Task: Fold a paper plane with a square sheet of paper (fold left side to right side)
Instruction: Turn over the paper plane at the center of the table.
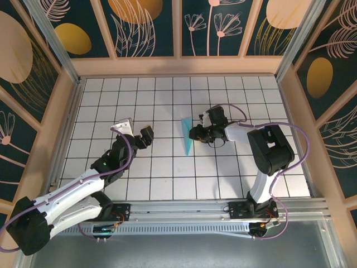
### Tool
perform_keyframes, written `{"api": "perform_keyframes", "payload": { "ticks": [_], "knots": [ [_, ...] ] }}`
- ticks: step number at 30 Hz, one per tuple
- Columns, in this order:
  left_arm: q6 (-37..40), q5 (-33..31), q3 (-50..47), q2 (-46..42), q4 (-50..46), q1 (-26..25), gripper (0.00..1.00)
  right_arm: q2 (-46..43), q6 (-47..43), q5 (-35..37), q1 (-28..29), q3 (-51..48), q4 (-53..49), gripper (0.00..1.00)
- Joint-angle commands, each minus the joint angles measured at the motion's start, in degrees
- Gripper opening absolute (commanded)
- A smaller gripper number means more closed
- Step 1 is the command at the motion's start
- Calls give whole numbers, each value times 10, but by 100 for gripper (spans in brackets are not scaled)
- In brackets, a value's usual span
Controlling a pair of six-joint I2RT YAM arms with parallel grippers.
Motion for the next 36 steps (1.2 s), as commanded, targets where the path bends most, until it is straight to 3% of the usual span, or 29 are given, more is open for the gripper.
{"api": "perform_keyframes", "payload": {
  "ticks": [1, 18, 36],
  "knots": [
    [7, 0, 17, -1, 10, 4, 84, 9, 4, -6, -3, -4, 10, 32],
    [7, 3, 17, 2, 11, 4, 85, -8, 1, 19, -5, -8, 5, 37],
    [4, 3, 13, -2, 6, 4, 86, 14, 13, -7, 5, -7, 25, 32]
  ]
}}
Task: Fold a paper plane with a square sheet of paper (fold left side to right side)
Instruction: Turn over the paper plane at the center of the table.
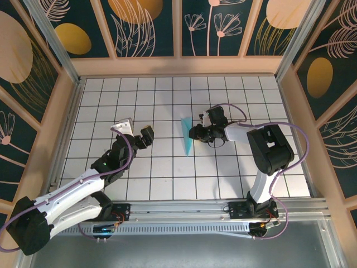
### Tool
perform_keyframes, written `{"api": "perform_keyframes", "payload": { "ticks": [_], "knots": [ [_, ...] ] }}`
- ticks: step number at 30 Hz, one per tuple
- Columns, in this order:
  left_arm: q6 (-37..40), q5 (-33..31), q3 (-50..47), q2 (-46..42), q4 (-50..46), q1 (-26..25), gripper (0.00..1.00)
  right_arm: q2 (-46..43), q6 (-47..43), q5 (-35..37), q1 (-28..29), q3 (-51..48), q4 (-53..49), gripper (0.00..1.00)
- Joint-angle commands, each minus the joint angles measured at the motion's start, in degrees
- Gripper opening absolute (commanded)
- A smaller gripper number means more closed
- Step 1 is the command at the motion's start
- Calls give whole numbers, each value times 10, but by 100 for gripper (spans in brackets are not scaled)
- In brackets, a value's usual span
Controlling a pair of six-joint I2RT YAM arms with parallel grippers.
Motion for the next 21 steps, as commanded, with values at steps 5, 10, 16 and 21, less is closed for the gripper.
{"api": "perform_keyframes", "payload": {
  "ticks": [5, 10, 16, 21],
  "knots": [
    [2, 3, 12, -6, 5, 4, 86, 17, 10, -15, 8, -5, 16, 31],
    [2, 2, 11, -7, 4, 4, 86, 24, 13, -19, 10, -4, 22, 28],
    [2, 1, 10, -7, 3, 4, 86, 33, 20, -22, 19, 1, 29, 24],
    [2, 0, 10, -8, 2, 4, 87, 38, 30, -22, 25, 2, 37, 20]
  ]
}}
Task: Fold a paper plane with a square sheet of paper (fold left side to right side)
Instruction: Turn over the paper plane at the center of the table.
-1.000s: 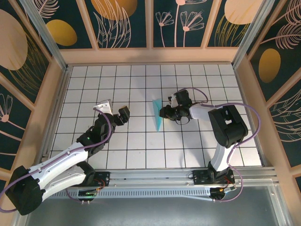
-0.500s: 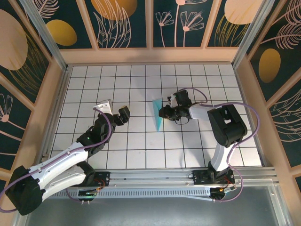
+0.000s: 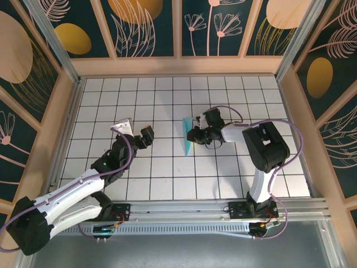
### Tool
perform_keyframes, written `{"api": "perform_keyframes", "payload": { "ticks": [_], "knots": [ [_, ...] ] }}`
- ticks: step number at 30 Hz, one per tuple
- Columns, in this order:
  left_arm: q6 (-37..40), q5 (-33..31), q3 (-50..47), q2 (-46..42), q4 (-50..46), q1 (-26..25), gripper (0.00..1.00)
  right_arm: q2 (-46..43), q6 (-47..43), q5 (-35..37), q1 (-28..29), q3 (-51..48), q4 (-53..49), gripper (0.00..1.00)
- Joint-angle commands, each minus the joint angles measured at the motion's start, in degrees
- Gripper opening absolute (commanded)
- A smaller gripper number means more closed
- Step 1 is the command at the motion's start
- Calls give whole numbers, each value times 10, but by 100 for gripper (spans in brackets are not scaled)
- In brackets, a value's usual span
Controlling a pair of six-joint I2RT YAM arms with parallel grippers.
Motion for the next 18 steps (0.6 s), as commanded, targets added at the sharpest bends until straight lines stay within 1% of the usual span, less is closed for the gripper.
{"api": "perform_keyframes", "payload": {
  "ticks": [1, 4, 6, 8, 12, 15, 18],
  "knots": [
    [2, 0, 10, -8, 2, 4, 87, 9, 14, -10, 7, 3, 14, 17],
    [2, -2, 10, -11, 0, 3, 87, -2, 20, -2, 8, 8, 5, 8],
    [2, -4, 10, -13, -2, 4, 87, -18, 14, 23, 9, 19, -25, 0],
    [3, -5, 10, -16, -3, 4, 87, -37, -1, 64, 11, 39, -72, 0],
    [7, -8, 10, -18, -3, 4, 87, -60, -42, 157, 17, 102, -211, 0],
    [8, -9, 10, -17, -3, 4, 87, -55, -61, 232, 22, 150, -301, 0],
    [8, -8, 10, -16, -3, 4, 87, -37, -66, 290, 27, 184, -353, 0]
  ]
}}
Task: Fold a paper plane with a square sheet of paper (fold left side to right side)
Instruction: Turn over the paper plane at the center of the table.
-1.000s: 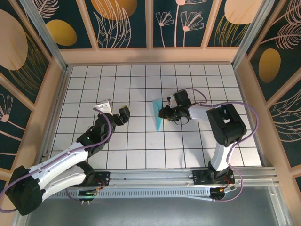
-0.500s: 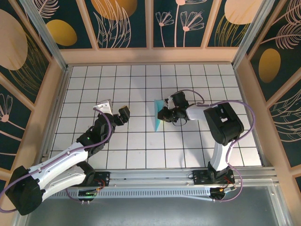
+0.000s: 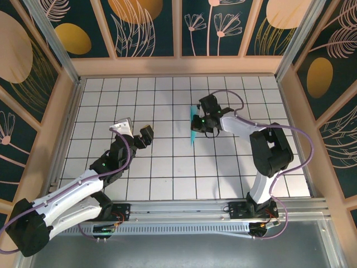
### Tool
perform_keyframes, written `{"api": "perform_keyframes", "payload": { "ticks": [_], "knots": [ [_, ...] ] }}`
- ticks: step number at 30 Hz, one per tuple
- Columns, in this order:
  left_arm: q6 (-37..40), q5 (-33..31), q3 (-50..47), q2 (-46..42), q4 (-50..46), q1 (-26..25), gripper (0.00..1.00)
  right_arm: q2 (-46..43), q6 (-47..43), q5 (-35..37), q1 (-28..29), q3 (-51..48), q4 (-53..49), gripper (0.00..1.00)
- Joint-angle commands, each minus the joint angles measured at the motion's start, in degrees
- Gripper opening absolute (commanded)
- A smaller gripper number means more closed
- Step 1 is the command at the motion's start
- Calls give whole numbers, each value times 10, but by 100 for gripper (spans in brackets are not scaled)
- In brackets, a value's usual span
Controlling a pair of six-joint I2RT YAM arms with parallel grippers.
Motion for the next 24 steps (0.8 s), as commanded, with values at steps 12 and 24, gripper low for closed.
{"api": "perform_keyframes", "payload": {
  "ticks": [12, 24],
  "knots": [
    [8, -2, 12, 2, -6, 4, 88, 111, -29, 173, 16, 145, -213, 0],
    [10, 7, 20, 23, -2, 5, 88, 135, -23, 148, 16, 145, -185, 9]
  ]
}}
